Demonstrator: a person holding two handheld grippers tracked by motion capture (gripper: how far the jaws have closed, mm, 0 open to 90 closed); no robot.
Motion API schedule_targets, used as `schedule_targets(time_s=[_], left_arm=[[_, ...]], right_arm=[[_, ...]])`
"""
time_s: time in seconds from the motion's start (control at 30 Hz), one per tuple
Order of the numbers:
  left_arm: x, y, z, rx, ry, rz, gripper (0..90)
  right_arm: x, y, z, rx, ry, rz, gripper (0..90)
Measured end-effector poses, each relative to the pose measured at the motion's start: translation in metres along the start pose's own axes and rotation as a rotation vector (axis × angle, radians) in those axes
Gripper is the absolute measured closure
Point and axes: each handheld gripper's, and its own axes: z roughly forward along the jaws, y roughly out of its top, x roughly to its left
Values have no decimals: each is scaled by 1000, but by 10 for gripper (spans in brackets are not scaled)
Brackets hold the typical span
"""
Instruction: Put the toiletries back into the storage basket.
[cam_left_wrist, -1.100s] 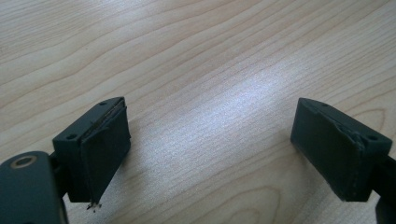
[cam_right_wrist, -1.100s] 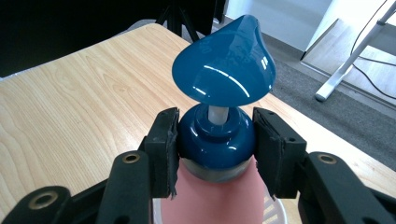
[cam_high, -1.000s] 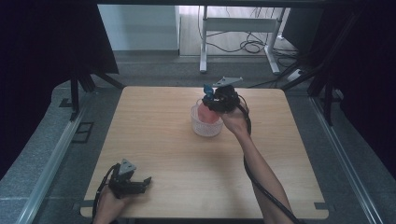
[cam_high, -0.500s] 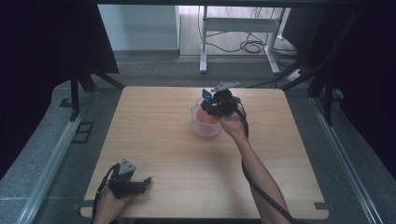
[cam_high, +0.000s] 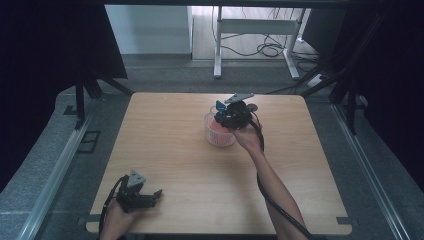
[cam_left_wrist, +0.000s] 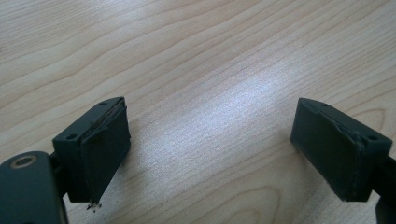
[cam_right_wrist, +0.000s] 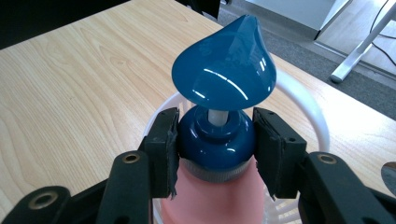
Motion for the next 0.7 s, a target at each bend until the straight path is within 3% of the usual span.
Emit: schedule_targets(time_s=[0.37,0.53,0.7], left_arm=[[0,0,0,0,-1,0,113],[0,0,0,0,0,0,114],[0,0,0,0,-1,0,114]], right_arm=[[-3,-6,5,2,9,21,527],[-7,-6,5,7,17,70,515],[-9,-7,6,15,28,105,448]])
